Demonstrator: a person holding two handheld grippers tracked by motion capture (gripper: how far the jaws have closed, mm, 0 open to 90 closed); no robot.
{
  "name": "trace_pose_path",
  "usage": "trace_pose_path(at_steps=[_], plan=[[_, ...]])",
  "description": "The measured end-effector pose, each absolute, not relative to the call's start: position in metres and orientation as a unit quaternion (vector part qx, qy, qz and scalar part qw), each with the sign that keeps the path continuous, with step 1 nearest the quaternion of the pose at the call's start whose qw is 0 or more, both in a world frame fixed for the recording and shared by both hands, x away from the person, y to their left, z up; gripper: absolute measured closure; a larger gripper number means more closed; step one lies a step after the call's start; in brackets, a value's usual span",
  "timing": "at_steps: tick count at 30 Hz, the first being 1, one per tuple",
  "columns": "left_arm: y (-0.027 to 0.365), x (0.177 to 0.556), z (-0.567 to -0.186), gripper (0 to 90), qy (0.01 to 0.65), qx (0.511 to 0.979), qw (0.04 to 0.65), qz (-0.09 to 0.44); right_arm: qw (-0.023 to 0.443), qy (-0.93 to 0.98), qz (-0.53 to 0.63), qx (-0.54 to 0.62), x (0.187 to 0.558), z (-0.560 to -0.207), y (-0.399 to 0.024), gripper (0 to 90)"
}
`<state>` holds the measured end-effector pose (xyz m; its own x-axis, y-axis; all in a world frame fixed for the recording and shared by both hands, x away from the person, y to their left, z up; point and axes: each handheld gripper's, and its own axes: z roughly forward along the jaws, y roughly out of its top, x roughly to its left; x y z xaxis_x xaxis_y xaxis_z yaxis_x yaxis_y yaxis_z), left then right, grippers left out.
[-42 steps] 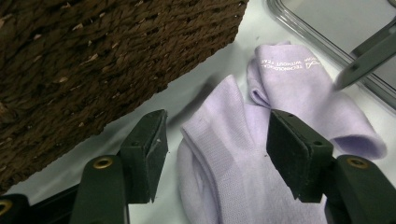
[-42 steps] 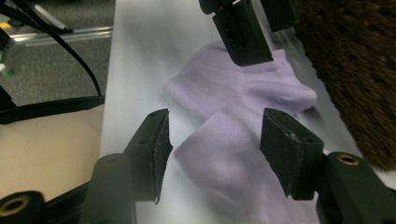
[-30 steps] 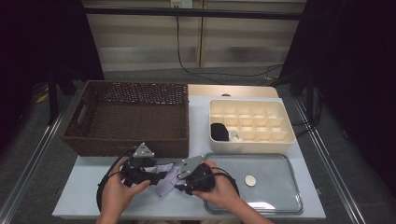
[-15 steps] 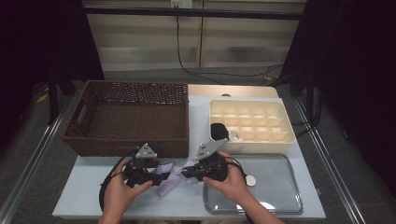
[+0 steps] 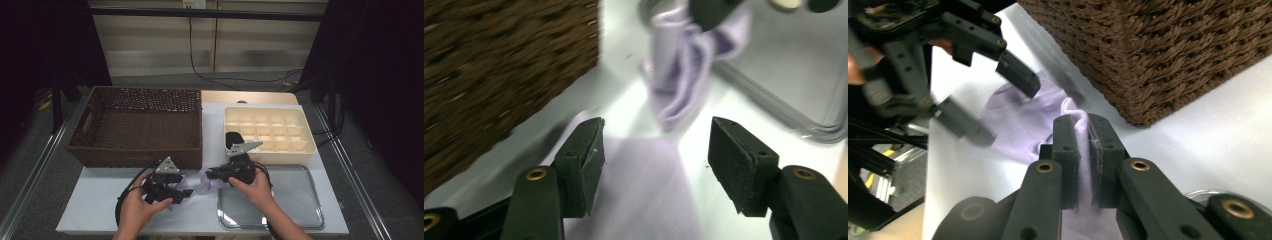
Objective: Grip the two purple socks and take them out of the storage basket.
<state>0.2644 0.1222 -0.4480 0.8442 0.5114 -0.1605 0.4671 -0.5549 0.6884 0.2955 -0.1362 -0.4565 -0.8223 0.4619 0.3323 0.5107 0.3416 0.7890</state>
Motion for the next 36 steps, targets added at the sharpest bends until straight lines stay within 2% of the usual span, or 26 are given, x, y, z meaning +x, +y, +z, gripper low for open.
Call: trace_pose_path(at_steps=[6, 9, 13, 14, 20, 26, 32, 36], plan=[[0.104, 0.267, -0.462, 45.4, 0.26, 0.89, 0.375, 0.023, 0.017, -0.821, -0.483, -0.305, 0.3, -0.461, -0.13, 81.3], [0.1, 0.268, -0.465, 58.2, 0.249, 0.891, 0.377, 0.03, 0.006, -0.821, -0.481, -0.307, 0.301, -0.462, -0.128, 76.8], [0.103, 0.27, -0.466, 79.8, 0.268, 0.886, 0.378, 0.015, 0.005, -0.816, -0.477, -0.327, 0.303, -0.464, -0.131, 60.9], [0.105, 0.27, -0.465, 84.1, 0.273, 0.882, 0.384, 0.008, 0.006, -0.815, -0.477, -0.33, 0.304, -0.464, -0.133, 59.8], [0.111, 0.269, -0.454, 85.5, 0.287, 0.868, 0.404, 0.002, -0.021, -0.813, -0.481, -0.327, 0.296, -0.457, -0.153, 48.4], [0.114, 0.27, -0.451, 85.5, 0.297, 0.862, 0.41, -0.008, -0.021, -0.809, -0.483, -0.333, 0.282, -0.456, -0.174, 43.3], [0.114, 0.272, -0.453, 85.5, 0.3, 0.861, 0.41, -0.016, -0.025, -0.812, -0.474, -0.339, 0.283, -0.462, -0.177, 44.2], [0.113, 0.272, -0.454, 85.4, 0.295, 0.861, 0.414, -0.019, -0.029, -0.813, -0.474, -0.337, 0.286, -0.461, -0.173, 55.1]])
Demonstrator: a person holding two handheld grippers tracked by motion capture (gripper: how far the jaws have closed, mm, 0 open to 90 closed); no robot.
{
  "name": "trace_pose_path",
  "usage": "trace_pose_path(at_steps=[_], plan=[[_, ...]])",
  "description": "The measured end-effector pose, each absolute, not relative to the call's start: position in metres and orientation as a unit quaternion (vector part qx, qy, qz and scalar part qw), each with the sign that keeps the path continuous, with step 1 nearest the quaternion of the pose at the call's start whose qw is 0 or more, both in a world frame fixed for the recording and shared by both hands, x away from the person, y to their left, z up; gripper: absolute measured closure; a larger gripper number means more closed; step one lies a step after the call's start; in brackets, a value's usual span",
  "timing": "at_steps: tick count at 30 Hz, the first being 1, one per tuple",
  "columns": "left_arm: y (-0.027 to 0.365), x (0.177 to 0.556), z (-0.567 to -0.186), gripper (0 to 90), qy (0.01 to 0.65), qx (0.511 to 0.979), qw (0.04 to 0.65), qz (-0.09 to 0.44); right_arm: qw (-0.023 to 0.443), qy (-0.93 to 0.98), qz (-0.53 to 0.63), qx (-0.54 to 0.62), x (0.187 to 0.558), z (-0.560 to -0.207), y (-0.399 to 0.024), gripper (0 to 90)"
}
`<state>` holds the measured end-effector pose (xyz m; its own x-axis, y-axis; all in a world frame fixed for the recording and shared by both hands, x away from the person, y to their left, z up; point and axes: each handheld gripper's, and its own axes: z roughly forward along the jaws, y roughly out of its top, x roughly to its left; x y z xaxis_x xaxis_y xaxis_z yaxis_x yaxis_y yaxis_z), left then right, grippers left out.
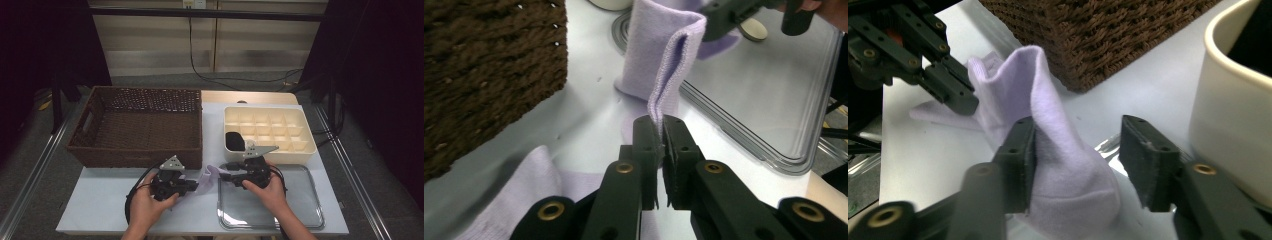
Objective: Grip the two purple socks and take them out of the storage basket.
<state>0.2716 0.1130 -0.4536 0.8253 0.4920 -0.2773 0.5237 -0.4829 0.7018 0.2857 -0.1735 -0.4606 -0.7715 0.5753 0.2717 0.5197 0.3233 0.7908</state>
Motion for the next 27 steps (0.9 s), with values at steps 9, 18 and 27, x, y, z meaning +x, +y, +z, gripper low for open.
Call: trace_pose_path(at_steps=[9, 18, 27], plan=[[0.114, 0.269, -0.445, 85.4, 0.3, 0.859, 0.415, -0.024, -0.001, 0.814, 0.479, 0.33, 0.284, -0.452, -0.171, 77.7], [0.125, 0.265, -0.433, 85.4, 0.309, 0.854, 0.417, -0.023, -0.032, 0.812, 0.473, 0.341, 0.28, -0.442, -0.174, 78.3], [0.136, 0.277, -0.443, 84.5, 0.332, 0.849, 0.41, -0.019, 0.014, 0.797, 0.474, 0.374, 0.294, -0.453, -0.178, 56.2]])
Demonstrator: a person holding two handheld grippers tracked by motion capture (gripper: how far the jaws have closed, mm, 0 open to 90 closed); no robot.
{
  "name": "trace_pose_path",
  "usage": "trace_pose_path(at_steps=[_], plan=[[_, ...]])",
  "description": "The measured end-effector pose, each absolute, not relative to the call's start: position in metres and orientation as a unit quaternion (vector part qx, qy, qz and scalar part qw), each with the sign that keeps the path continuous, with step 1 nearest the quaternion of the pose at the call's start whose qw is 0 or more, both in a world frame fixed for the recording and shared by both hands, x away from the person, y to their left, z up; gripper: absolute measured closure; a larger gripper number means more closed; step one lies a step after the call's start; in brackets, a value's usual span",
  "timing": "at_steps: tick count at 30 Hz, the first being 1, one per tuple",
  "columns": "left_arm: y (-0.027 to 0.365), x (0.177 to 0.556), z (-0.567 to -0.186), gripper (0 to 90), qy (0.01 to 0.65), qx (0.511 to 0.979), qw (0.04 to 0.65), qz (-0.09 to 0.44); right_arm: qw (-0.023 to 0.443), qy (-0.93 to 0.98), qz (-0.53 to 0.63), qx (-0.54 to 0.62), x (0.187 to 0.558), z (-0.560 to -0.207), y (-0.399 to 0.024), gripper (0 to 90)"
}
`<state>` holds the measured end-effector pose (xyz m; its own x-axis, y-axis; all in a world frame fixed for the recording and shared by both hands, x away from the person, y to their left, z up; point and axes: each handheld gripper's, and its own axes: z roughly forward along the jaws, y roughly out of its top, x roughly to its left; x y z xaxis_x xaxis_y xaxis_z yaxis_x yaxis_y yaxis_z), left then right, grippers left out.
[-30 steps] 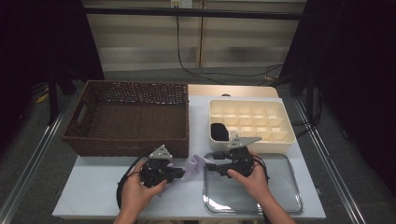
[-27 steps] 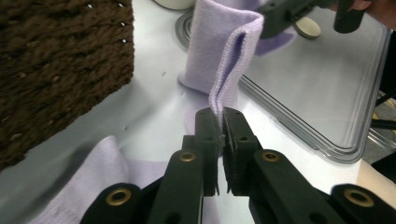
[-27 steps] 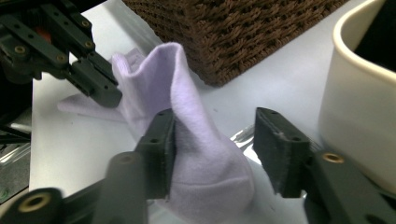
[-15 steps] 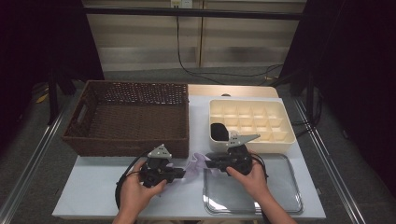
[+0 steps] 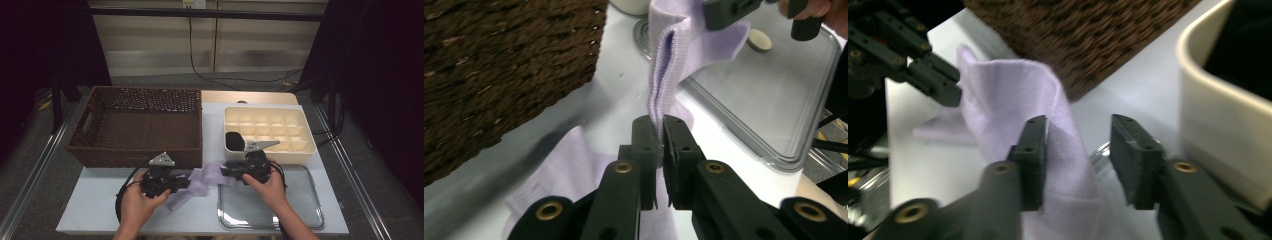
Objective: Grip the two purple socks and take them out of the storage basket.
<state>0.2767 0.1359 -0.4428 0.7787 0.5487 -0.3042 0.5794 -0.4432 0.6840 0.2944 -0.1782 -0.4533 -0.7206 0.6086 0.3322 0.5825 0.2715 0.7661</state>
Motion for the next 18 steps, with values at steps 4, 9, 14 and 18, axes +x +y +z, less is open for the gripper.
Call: trace_pose_path(at_steps=[4, 9, 14, 18], plan=[[0.137, 0.281, -0.446, 83.3, 0.337, 0.849, 0.406, -0.017, 0.032, 0.792, 0.478, 0.378, 0.295, -0.451, -0.185, 51.2], [0.136, 0.284, -0.448, 82.2, 0.342, 0.848, 0.405, -0.014, 0.049, 0.788, 0.479, 0.383, 0.291, -0.448, -0.198, 47.8], [0.135, 0.289, -0.449, 80.3, 0.348, 0.852, 0.392, -0.012, 0.056, 0.789, 0.471, 0.391, 0.284, -0.453, -0.211, 50.6], [0.136, 0.29, -0.449, 79.8, 0.349, 0.855, 0.384, -0.01, 0.065, 0.802, 0.449, 0.389, 0.279, -0.464, -0.204, 58.7]])
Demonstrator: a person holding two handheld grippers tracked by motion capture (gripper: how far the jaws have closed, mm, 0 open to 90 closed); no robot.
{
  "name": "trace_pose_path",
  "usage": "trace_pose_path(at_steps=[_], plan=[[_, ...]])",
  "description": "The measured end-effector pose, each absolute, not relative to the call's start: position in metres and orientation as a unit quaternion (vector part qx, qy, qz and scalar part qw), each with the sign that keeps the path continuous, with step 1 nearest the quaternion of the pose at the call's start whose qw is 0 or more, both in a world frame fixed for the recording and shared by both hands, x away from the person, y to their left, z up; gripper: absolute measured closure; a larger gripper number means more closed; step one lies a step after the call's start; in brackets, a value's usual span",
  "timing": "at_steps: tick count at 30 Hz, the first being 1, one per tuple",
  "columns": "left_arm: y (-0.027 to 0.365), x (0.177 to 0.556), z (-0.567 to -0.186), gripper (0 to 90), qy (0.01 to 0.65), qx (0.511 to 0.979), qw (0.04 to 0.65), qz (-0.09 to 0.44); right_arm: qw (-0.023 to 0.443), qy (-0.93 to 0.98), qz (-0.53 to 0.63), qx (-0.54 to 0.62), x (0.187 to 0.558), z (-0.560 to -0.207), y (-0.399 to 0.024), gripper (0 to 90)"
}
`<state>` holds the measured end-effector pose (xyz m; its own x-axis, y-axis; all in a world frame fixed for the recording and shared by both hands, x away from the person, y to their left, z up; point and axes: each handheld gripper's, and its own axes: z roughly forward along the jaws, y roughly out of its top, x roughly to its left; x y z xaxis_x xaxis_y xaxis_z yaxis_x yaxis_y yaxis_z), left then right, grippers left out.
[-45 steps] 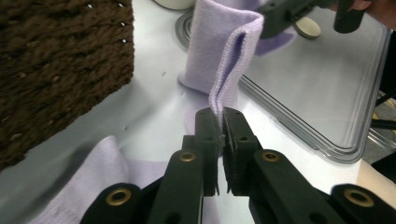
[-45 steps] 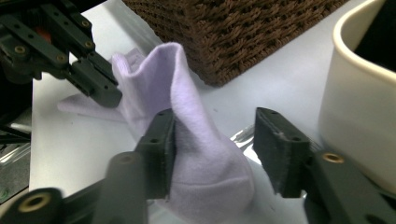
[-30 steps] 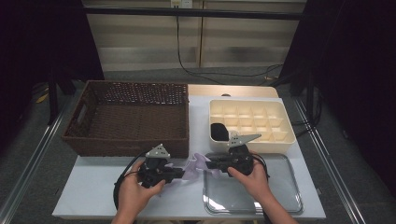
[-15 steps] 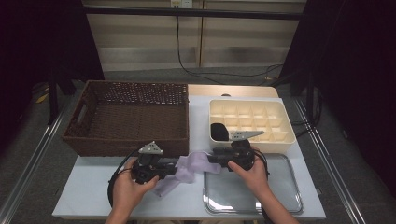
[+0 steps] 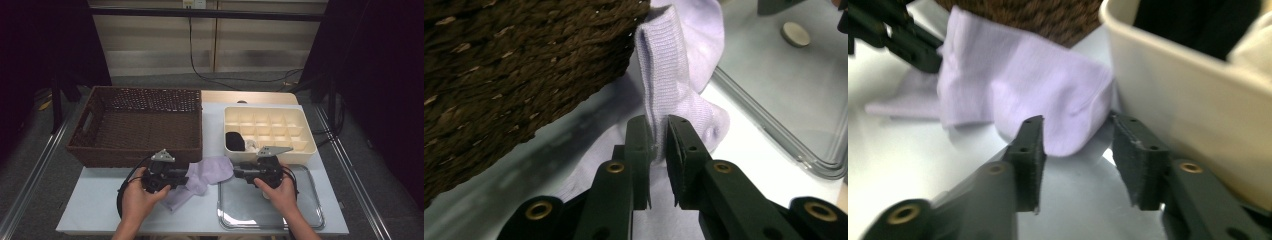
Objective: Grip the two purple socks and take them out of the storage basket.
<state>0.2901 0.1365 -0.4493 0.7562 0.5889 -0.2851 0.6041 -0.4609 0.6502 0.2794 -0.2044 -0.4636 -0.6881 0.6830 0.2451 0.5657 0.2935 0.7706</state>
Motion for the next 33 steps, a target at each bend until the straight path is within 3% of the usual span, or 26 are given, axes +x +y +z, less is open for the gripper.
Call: trace_pose_path(at_steps=[5, 7, 11, 19, 28, 33], plan=[[0.138, 0.287, -0.448, 77.1, 0.346, 0.857, 0.382, 0.009, 0.085, 0.814, 0.421, 0.391, 0.283, -0.473, -0.192, 69.4], [0.14, 0.286, -0.446, 76.5, 0.342, 0.855, 0.388, 0.014, 0.097, 0.817, 0.411, 0.392, 0.284, -0.475, -0.19, 77.8], [0.139, 0.284, -0.448, 76.6, 0.336, 0.857, 0.389, 0.009, 0.084, 0.812, 0.415, 0.401, 0.289, -0.476, -0.191, 88.9], [0.137, 0.283, -0.451, 76.2, 0.329, 0.861, 0.388, 0.016, 0.064, 0.812, 0.414, 0.406, 0.275, -0.473, -0.202, 89.8], [0.143, 0.282, -0.446, 64.3, 0.332, 0.86, 0.385, 0.044, 0.059, 0.806, 0.422, 0.41, 0.26, -0.47, -0.221, 89.8], [0.152, 0.282, -0.445, 58.1, 0.345, 0.857, 0.38, 0.051, 0.071, 0.803, 0.435, 0.401, 0.264, -0.468, -0.214, 81.3]])
